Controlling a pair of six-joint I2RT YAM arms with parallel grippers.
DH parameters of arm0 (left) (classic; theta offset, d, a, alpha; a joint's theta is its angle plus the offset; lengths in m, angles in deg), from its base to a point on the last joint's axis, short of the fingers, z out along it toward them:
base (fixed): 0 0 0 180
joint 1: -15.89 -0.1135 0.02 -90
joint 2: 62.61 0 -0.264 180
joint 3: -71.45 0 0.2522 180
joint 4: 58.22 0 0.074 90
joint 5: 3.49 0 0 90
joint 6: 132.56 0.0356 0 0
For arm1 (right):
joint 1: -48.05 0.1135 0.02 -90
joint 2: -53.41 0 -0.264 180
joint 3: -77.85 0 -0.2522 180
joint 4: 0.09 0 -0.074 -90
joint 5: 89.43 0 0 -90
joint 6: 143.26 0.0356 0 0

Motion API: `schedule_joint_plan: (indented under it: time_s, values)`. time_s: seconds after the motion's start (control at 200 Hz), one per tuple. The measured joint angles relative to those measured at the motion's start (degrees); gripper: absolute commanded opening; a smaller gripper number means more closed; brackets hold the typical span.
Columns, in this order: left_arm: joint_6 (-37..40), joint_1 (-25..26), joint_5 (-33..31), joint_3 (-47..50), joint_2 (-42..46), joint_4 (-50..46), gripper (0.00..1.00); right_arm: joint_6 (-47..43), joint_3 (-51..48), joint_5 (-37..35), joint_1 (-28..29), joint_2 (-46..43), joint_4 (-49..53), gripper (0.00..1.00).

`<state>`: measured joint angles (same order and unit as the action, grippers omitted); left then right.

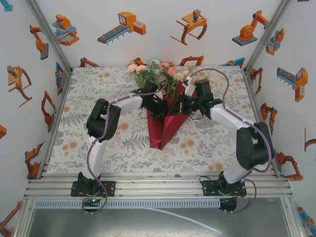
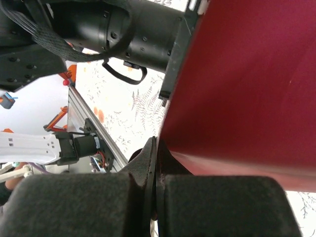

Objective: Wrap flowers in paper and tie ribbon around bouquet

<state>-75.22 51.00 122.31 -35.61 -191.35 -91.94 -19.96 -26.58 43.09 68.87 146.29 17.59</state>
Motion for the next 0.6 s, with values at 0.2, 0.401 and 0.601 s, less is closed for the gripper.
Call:
schedule_joint_plan:
  time_s: [0.2, 0.401, 0.601]
  values:
    - [-5.9, -6.3, -3.0, 3.0, 4.2, 1.2, 0.47, -1.8, 1.8, 1.9, 0.0, 2.8, 0.2, 0.00]
    - [-9.3, -13.1, -4.7, 6.2, 12.7, 1.9, 0.49, -3.1, 2.4, 2.1, 0.0, 3.0, 1.4, 0.00]
    - [-9.6, -20.1, -8.6, 12.0, 21.5, 1.1, 0.52, -4.8, 7.7, 2.0, 0.2, 5.3, 3.8, 0.03]
